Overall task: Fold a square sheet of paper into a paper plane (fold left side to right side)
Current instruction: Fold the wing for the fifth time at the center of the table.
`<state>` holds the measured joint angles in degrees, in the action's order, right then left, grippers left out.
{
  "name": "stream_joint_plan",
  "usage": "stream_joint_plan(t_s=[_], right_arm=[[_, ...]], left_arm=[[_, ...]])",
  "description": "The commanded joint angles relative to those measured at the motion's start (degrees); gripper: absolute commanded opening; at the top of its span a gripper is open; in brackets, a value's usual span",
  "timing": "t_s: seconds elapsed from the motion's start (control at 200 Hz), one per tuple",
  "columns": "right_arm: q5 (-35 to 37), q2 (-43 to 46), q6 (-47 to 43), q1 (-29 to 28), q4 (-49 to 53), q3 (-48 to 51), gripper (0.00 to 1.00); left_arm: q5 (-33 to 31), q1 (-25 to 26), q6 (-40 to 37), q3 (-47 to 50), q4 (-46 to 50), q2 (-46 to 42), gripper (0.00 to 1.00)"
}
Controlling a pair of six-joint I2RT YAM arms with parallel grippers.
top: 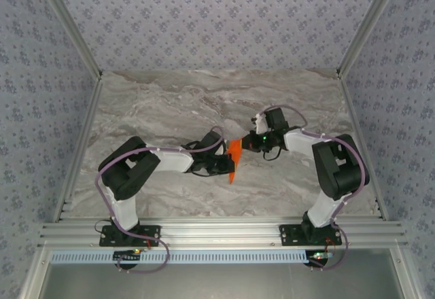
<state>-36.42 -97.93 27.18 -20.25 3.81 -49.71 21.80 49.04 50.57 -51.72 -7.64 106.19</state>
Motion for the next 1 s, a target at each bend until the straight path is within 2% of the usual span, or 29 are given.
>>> stream_joint_plan(t_s=[0.0,0.18,0.33,0.605,0.829,0.994], right_arm=[[-1.61,-1.57,3.17,-1.87,-4.2,0.01,0.02],[-0.14,-6.6,3.85,-2.67,-3.78,-1.48,0.02],[3.04,-9.74,3.01,-2.86,1.62,-3.22,0.02],[5.19,-10.79,1.84,-3.29,5.16,-3.72,0.02],[5.96,-11.1,1.27,-3.93,6.44,-4.93,0.02],[6.32,-11.54,0.85,-4.36,7.44,-5.74,0.02]], left_arm=[[-0.53,0.54,-0.38,1.54,7.47,1.04,0.03],[-0.57,0.61,-0.92,1.36,7.11,-0.13,0.04],[-0.11,0.56,-2.41,-0.06,7.53,-2.29,0.07],[3.79,0.56,-3.24,-1.51,4.94,-8.43,0.14],[9.48,0.84,-0.73,-1.59,0.4,-5.21,0.13],[9.76,1.11,-0.72,-1.89,0.55,-2.8,0.13]])
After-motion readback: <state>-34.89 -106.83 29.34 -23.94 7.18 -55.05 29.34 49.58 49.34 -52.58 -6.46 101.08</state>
